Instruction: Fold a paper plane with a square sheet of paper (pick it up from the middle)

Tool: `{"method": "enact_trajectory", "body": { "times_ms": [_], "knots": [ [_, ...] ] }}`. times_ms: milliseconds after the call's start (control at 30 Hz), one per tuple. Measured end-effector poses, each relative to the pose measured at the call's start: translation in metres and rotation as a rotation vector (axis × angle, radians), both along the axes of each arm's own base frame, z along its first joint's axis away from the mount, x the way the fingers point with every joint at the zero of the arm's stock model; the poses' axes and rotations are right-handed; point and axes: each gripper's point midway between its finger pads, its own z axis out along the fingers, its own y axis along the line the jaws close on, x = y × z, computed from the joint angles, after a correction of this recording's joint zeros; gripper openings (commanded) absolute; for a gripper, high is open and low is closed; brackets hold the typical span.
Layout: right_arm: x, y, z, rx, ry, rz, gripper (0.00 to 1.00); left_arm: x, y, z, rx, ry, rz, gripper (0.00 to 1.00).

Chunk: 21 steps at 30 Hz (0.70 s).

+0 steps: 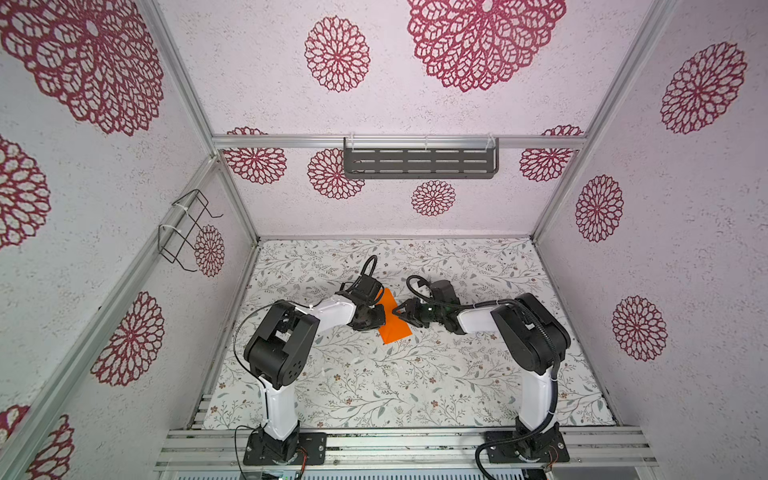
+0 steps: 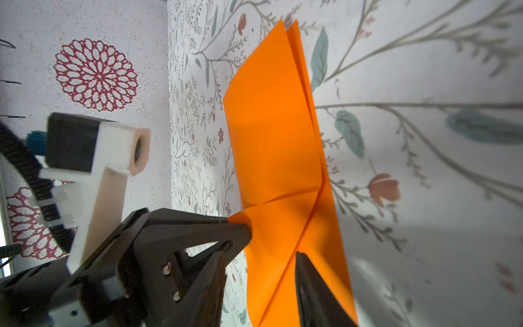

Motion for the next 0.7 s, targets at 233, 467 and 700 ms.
{"method": "enact_trajectory", "body": {
  "times_ms": [233, 467, 700],
  "knots": [
    [0.000, 0.005, -0.008, -0.021, 0.041, 0.011, 0.43, 0.002, 0.003, -0.001, -0.007, 0.009, 0.018, 0.11],
    [-0.001, 0.008, -0.010, -0.020, 0.066, 0.008, 0.42, 0.002, 0.004, -0.002, -0.047, 0.037, 0.036, 0.11],
    [-0.007, 0.013, -0.010, 0.001, 0.109, 0.013, 0.40, 0.003, 0.004, -0.003, -0.102, 0.070, 0.051, 0.11]
  ]
}}
